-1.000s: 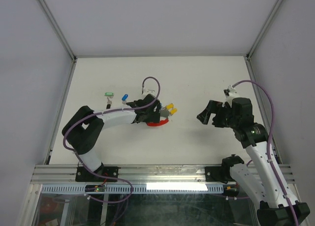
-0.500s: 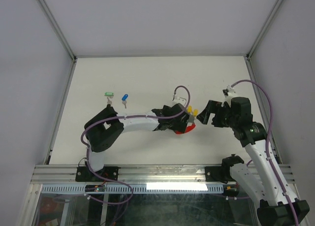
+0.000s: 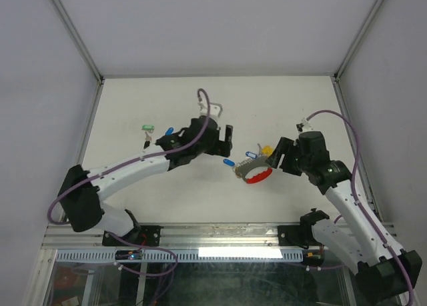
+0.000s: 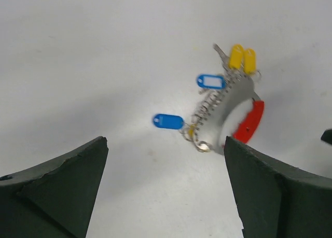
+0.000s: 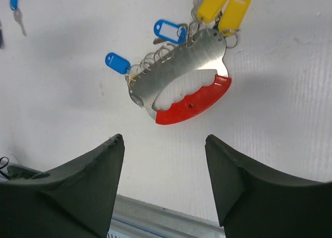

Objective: Put the keys on the keyring
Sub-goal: Move the keyring to the center of the board, then pick up the keyring from the center of the board.

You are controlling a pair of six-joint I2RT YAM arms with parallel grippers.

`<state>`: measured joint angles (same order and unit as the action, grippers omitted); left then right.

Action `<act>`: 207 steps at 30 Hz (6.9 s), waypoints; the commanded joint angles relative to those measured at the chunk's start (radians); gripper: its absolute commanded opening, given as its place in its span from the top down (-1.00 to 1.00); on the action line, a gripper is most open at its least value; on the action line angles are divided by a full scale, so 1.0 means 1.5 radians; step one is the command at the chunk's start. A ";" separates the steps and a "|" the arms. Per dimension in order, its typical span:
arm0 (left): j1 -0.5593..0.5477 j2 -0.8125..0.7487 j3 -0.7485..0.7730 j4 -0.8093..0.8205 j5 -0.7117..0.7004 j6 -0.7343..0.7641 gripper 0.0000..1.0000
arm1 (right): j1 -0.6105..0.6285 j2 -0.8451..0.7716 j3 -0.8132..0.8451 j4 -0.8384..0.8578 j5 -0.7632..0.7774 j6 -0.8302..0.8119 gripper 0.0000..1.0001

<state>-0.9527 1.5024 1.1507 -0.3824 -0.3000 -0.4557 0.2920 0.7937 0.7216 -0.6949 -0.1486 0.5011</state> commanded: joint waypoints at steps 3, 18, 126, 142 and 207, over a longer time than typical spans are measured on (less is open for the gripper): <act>0.116 -0.170 -0.051 -0.064 -0.020 0.080 -0.89 | 0.175 0.071 -0.019 0.038 0.230 0.187 -0.27; 0.132 -0.253 -0.132 -0.083 -0.051 0.145 -0.94 | 0.317 0.374 0.043 0.000 0.449 0.534 -0.35; 0.133 -0.257 -0.138 -0.075 -0.027 0.135 -0.94 | 0.221 0.716 0.319 0.106 0.313 0.114 -0.16; 0.132 -0.259 -0.140 -0.076 -0.025 0.134 -0.93 | 0.233 0.682 0.272 0.111 0.304 0.113 -0.01; 0.069 -0.388 -0.130 0.061 0.222 0.119 -0.98 | 0.231 -0.006 -0.065 0.585 0.107 0.198 0.63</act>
<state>-0.7994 0.9161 0.9245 -0.3855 0.0032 -0.2951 0.6376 0.8402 0.5774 0.1085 -0.0002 0.7670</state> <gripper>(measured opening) 0.992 0.386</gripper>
